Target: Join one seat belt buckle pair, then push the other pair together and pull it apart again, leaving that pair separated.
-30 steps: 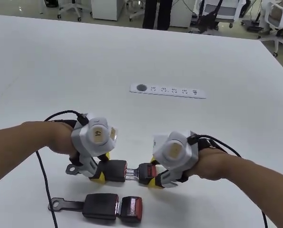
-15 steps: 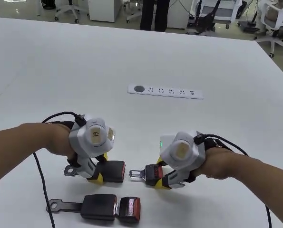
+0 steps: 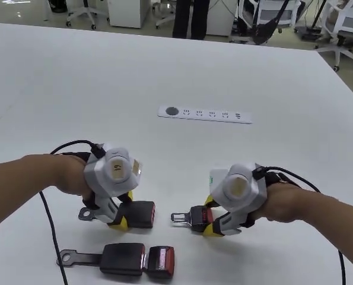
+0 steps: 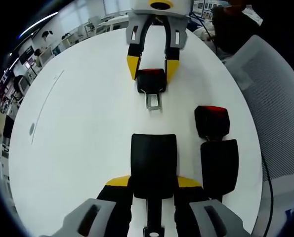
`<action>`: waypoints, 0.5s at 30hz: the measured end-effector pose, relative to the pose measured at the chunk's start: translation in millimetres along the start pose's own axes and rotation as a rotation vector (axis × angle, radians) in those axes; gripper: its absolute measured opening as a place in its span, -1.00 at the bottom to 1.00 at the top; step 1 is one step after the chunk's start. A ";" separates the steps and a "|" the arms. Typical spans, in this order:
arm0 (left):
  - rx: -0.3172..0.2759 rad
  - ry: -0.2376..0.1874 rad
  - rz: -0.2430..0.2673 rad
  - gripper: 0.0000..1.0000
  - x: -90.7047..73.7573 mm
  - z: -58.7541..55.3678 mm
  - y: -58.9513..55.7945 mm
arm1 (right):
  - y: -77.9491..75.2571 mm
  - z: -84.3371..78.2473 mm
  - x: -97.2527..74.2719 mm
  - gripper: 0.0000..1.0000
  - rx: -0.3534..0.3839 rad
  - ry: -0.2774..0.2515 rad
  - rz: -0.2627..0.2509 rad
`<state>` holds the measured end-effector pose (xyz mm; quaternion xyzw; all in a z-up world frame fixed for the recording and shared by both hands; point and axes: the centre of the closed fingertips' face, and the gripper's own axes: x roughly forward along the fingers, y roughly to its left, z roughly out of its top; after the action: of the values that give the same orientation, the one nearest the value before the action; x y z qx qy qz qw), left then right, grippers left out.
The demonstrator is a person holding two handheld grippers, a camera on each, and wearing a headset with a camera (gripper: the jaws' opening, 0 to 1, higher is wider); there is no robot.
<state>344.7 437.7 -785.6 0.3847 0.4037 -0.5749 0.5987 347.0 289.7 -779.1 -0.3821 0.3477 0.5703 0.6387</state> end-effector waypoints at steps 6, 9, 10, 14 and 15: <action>-0.004 -0.003 0.001 -0.33 -1.2 2.2 -2.1 | -1.3 -9.9 -2.0 -0.38 0.003 0.003 -0.002; -0.009 -0.006 0.003 -0.33 -1.3 2.5 -2.6 | -2.4 -14.4 -4.1 -0.38 0.005 0.003 -0.004; -0.009 -0.006 0.004 -0.33 -1.3 2.6 -2.9 | -0.7 -15.4 -5.4 -0.38 0.009 0.002 -0.005; -0.011 -0.008 0.003 -0.33 -1.6 2.9 -2.9 | 0.8 -20.7 -9.0 -0.38 0.013 0.006 -0.003; -0.013 -0.010 0.003 -0.33 -1.4 2.3 -2.3 | 1.4 -21.7 -9.7 -0.38 0.014 0.008 -0.002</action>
<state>342.5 436.0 -783.4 0.3788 0.4038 -0.5732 0.6040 344.3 266.1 -780.8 -0.3802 0.3536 0.5658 0.6406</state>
